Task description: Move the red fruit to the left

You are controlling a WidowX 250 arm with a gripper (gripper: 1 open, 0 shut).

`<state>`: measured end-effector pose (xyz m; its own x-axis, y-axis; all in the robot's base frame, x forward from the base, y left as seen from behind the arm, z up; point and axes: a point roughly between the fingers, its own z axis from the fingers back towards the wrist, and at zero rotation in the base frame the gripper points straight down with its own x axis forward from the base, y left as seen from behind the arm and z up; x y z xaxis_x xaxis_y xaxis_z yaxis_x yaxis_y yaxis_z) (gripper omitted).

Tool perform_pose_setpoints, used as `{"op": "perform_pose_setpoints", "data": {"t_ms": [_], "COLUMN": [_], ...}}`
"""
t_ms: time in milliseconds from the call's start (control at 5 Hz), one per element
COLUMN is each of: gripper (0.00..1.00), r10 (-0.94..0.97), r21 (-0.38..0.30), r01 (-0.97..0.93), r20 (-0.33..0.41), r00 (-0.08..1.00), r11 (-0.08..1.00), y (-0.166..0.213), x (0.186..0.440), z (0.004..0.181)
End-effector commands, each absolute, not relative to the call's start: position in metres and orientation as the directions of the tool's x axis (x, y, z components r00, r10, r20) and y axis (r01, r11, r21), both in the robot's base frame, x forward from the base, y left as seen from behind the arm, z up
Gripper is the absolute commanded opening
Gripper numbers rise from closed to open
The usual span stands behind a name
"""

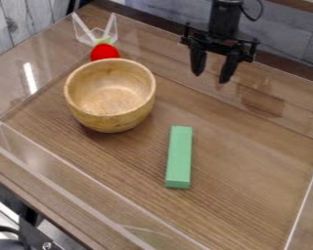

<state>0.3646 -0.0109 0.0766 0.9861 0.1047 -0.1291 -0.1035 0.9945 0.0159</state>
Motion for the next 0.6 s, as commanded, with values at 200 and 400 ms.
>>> {"op": "perform_pose_setpoints", "data": {"t_ms": [200, 400], "gripper": [1.00, 1.00], "r10": [0.106, 0.111], "r21": [0.010, 0.011], "r01": [-0.105, -0.110], "r20": [-0.039, -0.026], "r00": [0.994, 0.994], "r11": [0.994, 0.994], "y": [-0.007, -0.004], "x": [0.359, 0.354], "z": [0.120, 0.130]}}
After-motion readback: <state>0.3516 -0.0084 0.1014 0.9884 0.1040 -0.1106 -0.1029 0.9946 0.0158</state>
